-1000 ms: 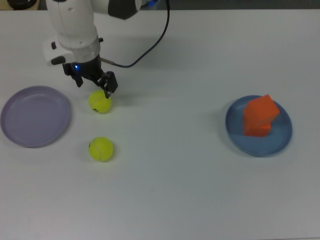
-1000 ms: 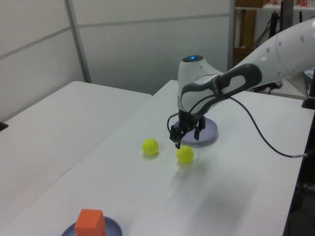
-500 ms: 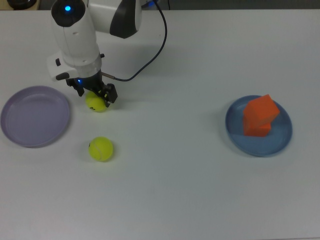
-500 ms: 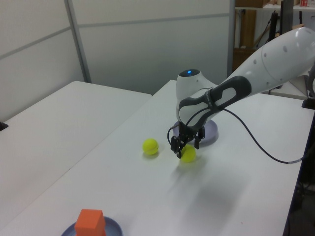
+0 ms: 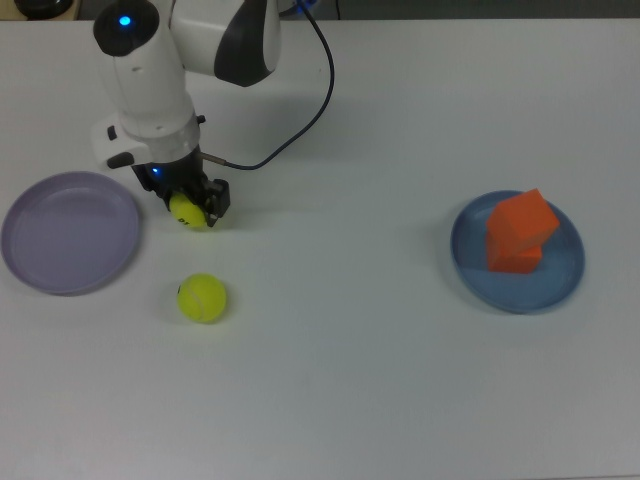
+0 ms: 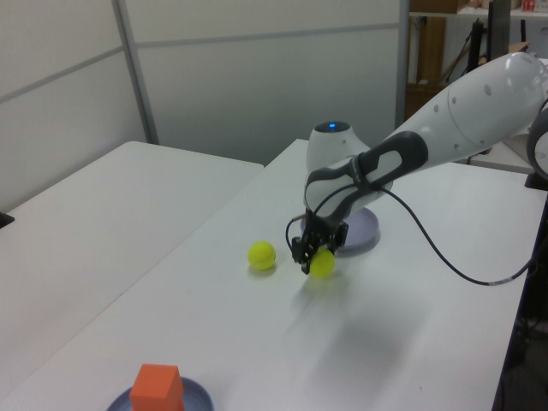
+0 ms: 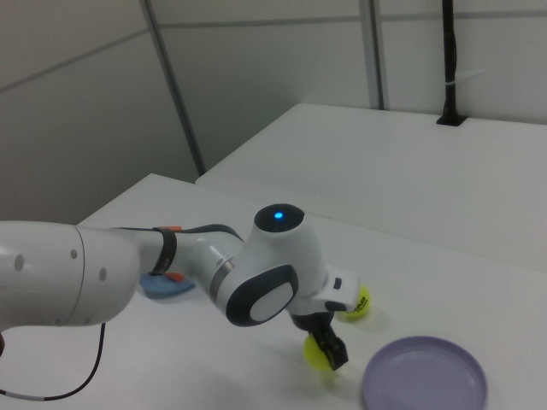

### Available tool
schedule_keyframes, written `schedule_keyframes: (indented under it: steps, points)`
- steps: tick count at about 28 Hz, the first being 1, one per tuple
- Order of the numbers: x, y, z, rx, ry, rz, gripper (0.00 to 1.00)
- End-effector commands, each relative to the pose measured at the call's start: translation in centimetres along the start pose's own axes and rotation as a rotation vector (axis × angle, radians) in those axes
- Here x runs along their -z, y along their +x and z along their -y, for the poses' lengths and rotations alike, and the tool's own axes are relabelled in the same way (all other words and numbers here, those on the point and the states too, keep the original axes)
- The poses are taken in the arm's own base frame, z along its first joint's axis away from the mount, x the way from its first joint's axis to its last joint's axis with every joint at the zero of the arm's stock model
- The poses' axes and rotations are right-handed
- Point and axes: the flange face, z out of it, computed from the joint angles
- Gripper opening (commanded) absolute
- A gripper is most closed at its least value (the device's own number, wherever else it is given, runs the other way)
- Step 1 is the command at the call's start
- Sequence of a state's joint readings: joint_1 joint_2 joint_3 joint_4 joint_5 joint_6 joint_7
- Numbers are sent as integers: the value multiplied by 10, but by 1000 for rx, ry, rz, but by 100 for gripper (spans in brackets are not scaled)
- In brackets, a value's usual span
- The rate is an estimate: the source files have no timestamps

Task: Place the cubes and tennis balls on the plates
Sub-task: 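Carry the tennis ball onto the lavender plate and release it, then move the gripper to the other tennis ball and grasp it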

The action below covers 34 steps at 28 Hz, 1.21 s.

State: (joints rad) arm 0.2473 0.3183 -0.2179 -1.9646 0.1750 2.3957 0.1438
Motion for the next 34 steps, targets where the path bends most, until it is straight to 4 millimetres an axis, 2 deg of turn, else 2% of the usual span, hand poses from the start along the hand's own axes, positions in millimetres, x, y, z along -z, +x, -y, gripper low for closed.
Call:
schedule_keyframes:
  steps: [1,2,4,8,12,16,21,23,24,25,26,29,30,34]
  points:
    - [34,22,-38,-24,15,-65,0]
    - [44,31,-53,-50,13,-87,0]
    - [57,39,-60,-72,21,-112,0]
    - [62,49,-86,-124,22,-125,0]
    - [44,51,-103,-145,2,-104,0]
    - [18,60,-113,-151,-26,-82,0]
    - [13,61,-120,-158,-33,-74,1]
    - [17,63,-122,-162,-32,-81,14]
    - [20,64,-124,-165,-31,-85,30]
    - [24,66,-124,-162,-29,-91,95]
    - [26,67,-125,-161,-28,-92,100]
    - [42,68,-125,-157,-19,-80,100]
    - [53,71,-129,-149,-14,-67,100]
    - [76,80,-120,-138,8,-61,100]
